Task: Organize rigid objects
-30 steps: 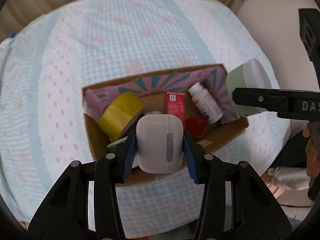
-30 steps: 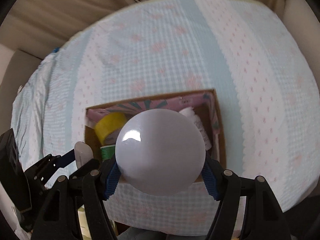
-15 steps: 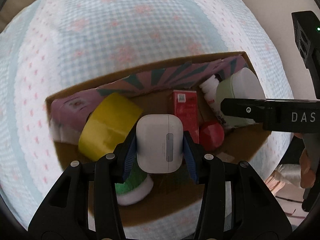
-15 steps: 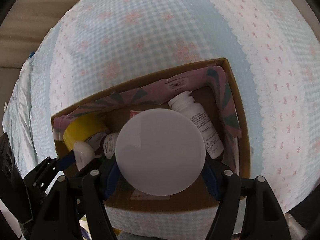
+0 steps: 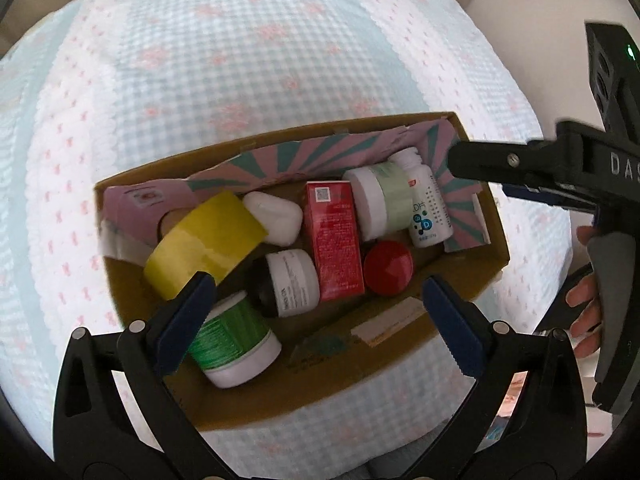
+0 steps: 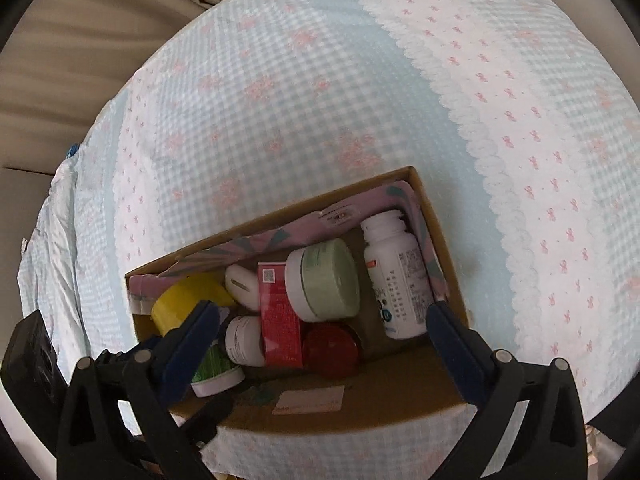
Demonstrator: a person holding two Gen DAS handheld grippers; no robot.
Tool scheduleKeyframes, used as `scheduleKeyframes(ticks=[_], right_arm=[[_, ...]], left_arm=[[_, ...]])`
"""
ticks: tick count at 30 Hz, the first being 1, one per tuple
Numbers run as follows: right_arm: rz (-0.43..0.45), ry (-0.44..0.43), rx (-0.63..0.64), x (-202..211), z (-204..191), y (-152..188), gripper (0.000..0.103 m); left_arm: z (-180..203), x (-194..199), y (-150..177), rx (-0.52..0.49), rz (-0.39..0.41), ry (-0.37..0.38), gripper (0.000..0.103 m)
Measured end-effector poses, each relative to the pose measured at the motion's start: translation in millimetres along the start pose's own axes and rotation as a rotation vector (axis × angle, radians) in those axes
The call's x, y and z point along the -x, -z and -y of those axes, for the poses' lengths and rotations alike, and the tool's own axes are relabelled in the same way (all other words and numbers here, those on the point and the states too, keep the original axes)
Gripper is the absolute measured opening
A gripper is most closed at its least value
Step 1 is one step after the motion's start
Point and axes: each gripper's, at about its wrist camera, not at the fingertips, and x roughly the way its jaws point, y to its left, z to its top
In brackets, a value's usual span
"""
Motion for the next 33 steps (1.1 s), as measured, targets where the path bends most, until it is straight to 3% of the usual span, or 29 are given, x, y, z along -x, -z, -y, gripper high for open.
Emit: scheduleKeyframes(ticks=[13,20,26,33], right_arm=[[0.031,0.031,0.094,62.2,-4.3,29.1,0.103],[0.118,0.077,0.181,119.8,8.5,42.5,0.103],[0.255,0.084,0.314,202.2,12.7,54.0,0.103],[0.476,0.1,0.395,312.9,13.2,67.4,0.103]], left_arm=[[12.8,64.8,28.6,0.056,0.093,-0.054,0.103],[45.4,121.6,40.7,0.09,0.166,-0.129,0.103],[94.6,192.8,40.8,0.15,0.303,-0.165,0.103],[156.6,288.4,37.9,0.126,0.537,-0.205,0.103]])
